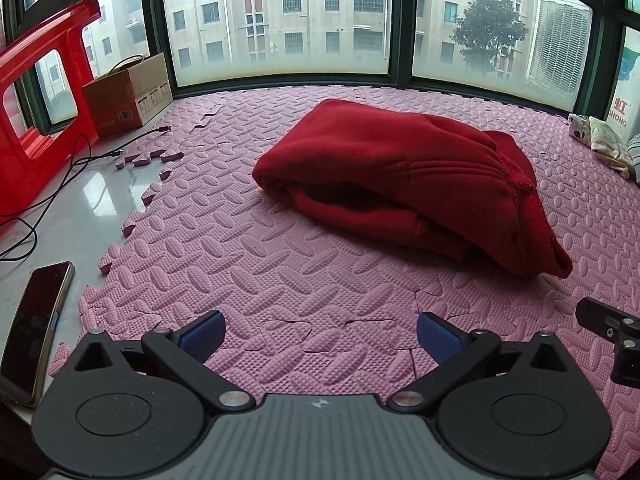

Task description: Fold clothes

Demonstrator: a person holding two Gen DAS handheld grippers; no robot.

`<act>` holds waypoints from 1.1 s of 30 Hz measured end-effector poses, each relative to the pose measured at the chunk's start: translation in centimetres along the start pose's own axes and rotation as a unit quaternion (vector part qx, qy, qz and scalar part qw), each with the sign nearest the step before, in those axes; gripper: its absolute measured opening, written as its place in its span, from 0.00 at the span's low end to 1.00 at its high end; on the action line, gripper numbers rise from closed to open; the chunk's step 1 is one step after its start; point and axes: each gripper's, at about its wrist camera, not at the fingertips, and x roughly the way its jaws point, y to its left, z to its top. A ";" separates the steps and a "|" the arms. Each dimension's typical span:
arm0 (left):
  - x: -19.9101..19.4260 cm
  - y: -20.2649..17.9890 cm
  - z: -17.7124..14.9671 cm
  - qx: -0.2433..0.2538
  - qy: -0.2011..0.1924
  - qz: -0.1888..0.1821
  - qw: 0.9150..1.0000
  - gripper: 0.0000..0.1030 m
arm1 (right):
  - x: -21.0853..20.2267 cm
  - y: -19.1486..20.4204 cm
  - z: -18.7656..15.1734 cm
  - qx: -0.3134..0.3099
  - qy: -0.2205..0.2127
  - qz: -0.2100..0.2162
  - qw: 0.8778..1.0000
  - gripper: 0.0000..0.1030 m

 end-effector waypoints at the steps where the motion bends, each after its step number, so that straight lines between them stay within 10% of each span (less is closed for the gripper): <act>1: 0.1 0.0 0.1 -0.001 0.001 -0.001 1.000 1.00 | 0.0 0.0 0.0 0.000 0.002 0.000 1.000 1.00; 33: 2.5 -1.5 2.3 0.007 0.030 -0.001 1.000 1.00 | 2.6 0.3 1.4 0.005 0.028 0.029 0.999 1.00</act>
